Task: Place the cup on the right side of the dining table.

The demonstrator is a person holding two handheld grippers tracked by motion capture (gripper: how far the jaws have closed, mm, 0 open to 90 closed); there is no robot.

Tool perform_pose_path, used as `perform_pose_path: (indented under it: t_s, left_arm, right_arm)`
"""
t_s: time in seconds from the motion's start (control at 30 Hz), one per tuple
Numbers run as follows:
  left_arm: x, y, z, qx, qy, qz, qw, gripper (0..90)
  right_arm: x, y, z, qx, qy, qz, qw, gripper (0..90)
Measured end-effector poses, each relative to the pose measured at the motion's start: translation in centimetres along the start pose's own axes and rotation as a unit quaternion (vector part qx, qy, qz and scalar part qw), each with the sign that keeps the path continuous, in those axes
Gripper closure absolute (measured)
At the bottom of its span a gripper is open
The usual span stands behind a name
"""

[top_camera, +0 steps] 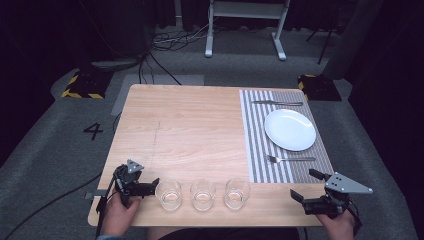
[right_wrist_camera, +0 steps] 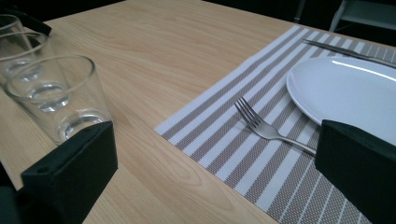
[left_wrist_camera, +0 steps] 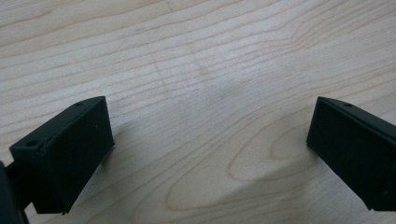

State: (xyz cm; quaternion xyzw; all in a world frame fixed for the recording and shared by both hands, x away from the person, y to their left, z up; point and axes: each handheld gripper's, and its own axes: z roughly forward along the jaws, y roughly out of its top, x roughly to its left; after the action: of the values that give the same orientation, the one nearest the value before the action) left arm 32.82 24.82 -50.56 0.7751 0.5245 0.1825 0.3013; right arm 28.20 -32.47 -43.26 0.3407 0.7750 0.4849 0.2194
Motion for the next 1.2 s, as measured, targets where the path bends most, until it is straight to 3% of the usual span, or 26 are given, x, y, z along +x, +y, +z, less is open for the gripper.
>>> perform_pose_path:
  t_s: [0.33,0.57,0.93,1.2]
  left_arm:
    - [0.0,0.0,0.0,0.0,0.0,0.0,1.0,0.5]
    - [0.0,0.0,0.0,0.0,0.0,0.0,1.0,0.5]
    - [0.0,0.0,0.0,0.0,0.0,0.0,1.0,0.5]
    - [0.0,0.0,0.0,0.0,0.0,0.0,1.0,0.5]
  right_arm:
    - [1.6,2.5,-0.1,-0.003,0.012,-0.02,0.9997,0.0]
    - [2.5,3.1,0.4,0.0,0.027,-0.027,0.9993,0.0]
    - [4.4,4.5,2.4,-0.001,0.066,-0.044,0.9969,0.0]
    - [6.1,5.2,4.5,0.01,0.104,-0.054,0.9931,0.0]
